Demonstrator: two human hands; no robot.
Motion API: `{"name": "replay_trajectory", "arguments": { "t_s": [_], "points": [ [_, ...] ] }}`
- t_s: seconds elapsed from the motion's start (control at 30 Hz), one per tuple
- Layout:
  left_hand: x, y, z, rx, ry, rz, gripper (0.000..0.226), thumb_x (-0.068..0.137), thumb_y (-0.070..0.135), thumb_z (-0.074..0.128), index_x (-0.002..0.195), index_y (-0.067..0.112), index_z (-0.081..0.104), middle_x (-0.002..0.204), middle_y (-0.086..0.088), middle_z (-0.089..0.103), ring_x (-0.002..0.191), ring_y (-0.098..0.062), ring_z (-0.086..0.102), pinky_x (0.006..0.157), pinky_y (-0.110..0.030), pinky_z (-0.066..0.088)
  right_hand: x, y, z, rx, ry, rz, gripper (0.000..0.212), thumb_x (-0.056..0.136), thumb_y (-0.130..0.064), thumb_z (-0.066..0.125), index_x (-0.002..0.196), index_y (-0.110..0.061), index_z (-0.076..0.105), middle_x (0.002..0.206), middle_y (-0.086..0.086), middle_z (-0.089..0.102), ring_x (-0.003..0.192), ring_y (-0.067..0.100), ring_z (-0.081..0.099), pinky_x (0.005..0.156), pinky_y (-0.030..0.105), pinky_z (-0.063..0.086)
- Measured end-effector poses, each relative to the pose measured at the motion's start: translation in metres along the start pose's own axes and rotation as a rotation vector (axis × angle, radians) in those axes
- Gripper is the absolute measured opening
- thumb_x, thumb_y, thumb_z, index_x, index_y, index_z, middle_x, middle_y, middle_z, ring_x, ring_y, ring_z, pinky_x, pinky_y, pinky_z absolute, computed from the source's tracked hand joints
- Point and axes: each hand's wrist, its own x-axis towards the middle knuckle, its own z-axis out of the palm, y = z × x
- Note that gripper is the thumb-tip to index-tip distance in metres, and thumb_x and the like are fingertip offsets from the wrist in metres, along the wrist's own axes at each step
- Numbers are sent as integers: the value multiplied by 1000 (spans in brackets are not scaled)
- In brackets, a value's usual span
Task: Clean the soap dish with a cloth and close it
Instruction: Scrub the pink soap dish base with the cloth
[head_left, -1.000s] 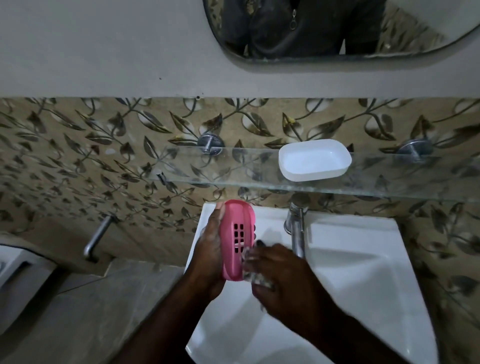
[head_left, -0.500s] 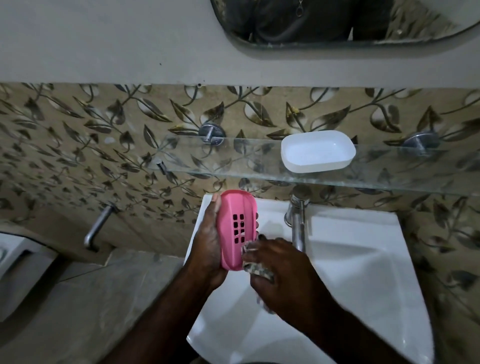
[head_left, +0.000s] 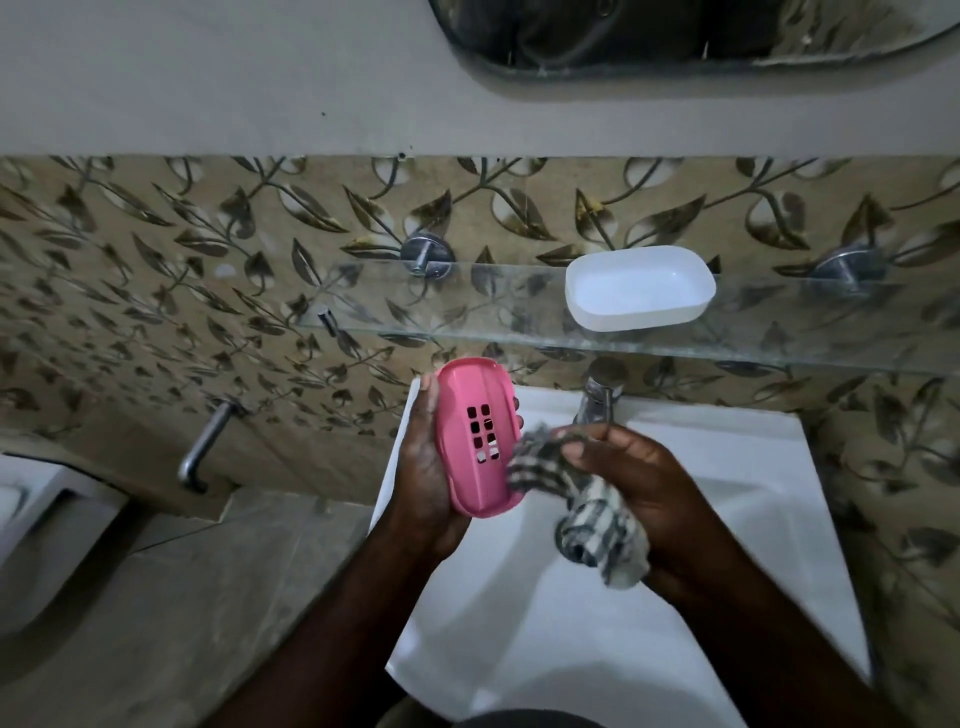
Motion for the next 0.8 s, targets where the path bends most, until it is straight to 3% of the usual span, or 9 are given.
{"name": "replay_trajectory", "arguments": {
  "t_s": [0.07, 0.1, 0.2, 0.3, 0.5, 0.6, 0.7, 0.8],
  "points": [
    [0, 0, -2, -58, -28, -8, 92, 46, 70, 80, 112, 7, 71, 102, -16, 70, 87, -27, 68, 78, -41, 57, 0, -5, -8, 187, 34, 10, 74, 53, -23, 90, 113, 9, 59, 118, 31, 63, 106, 39, 63, 95, 41, 52],
    [0, 0, -4, -88, -39, -2, 94, 51, 69, 78, 119, 5, 67, 105, -18, 68, 90, -29, 67, 79, -43, 58, -2, -7, -11, 240, 49, 20, 79, 57, -22, 87, 120, 11, 53, 123, 32, 59, 108, 39, 62, 95, 40, 53],
    [-3, -1, -5, -144, -51, -8, 88, 71, 69, 59, 128, 2, 59, 112, -19, 66, 97, -31, 66, 82, -47, 56, -9, -13, -14, 232, 104, 64, 59, 67, -18, 74, 121, 1, 55, 112, 21, 63, 85, 25, 68, 67, 28, 59],
    [-3, -3, -6, -146, -46, -44, 85, 77, 68, 43, 129, 2, 57, 113, -20, 66, 96, -31, 66, 82, -46, 56, -16, -13, -12, -60, 47, 31, 62, 55, -7, 84, 114, -7, 62, 100, 12, 71, 81, 21, 68, 64, 27, 57],
    [1, -5, -2, -82, -23, -27, 90, 72, 69, 53, 133, 4, 54, 122, -22, 59, 106, -35, 57, 102, -51, 41, -16, -18, 6, -702, 91, -205, 25, 68, -2, 80, 87, -16, 71, 83, -2, 76, 70, 7, 69, 64, 19, 54],
    [0, -4, 4, -49, 11, 25, 89, 65, 68, 60, 128, 5, 57, 112, -19, 64, 98, -30, 61, 94, -47, 47, -14, -9, 18, -948, 190, -203, 18, 71, -9, 77, 76, -22, 65, 71, -11, 70, 59, -1, 62, 55, 13, 48],
    [1, -3, 9, 40, 47, 103, 101, 51, 73, 75, 126, 7, 58, 102, -15, 69, 89, -25, 66, 78, -40, 56, -21, 1, 26, -1057, 144, -173, 15, 70, -20, 73, 76, -22, 60, 68, -7, 67, 60, 5, 62, 57, 24, 52],
    [1, -5, 8, 129, 116, 161, 74, 59, 73, 68, 108, 17, 72, 95, -15, 71, 85, -28, 67, 75, -40, 56, -25, 3, 37, -967, 35, -116, 11, 72, -20, 71, 80, -24, 65, 70, -6, 69, 60, 8, 64, 58, 30, 55]
  ]
}}
